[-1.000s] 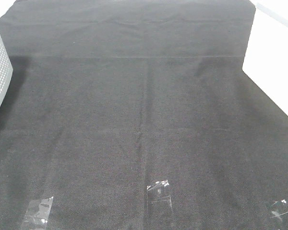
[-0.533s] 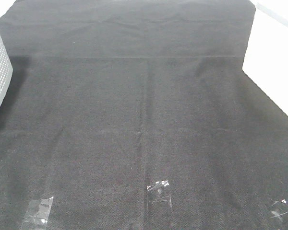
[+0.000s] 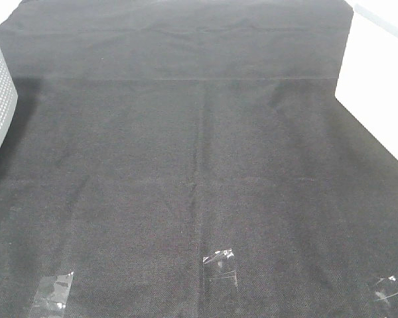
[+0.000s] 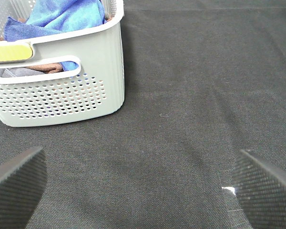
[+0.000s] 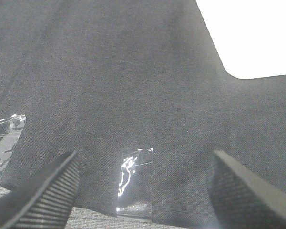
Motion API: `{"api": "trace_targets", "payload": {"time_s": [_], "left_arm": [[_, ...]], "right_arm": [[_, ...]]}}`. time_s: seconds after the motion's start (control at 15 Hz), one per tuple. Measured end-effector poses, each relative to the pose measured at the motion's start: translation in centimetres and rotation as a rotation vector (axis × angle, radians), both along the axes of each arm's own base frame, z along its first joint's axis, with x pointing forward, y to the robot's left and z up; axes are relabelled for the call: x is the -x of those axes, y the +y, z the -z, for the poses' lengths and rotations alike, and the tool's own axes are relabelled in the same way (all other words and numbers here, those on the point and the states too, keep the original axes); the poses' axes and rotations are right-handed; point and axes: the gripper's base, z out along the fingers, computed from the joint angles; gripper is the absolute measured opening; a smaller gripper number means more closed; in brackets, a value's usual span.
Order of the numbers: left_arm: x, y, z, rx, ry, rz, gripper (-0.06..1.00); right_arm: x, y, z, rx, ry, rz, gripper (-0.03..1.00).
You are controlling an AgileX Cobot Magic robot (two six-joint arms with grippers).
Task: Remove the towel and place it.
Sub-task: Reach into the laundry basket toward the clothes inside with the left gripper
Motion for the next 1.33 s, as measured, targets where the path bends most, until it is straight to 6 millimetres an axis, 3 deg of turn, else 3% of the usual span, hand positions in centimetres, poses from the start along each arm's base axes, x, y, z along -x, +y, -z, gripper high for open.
{"api": "trace_targets", "payload": {"time_s": [0.93, 1.13, 1.33], "left_arm": [[-0.1, 0.0, -0.2, -0.021, 0.041, 0.016, 0.99], [-1.6, -0.1, -2.5, -0.120, 0.210, 0.084, 0.99], [-5.0, -0.2, -5.1, -0.248, 0.343, 0.201, 0.99]], "right_arm": [[0.0, 0.0, 0.0, 0.000, 0.000, 0.000, 0.72], [0.0, 0.0, 0.0, 0.000, 0.000, 0.000, 0.72], [0.0, 0.0, 0.0, 0.000, 0.000, 0.000, 0.72]]}}
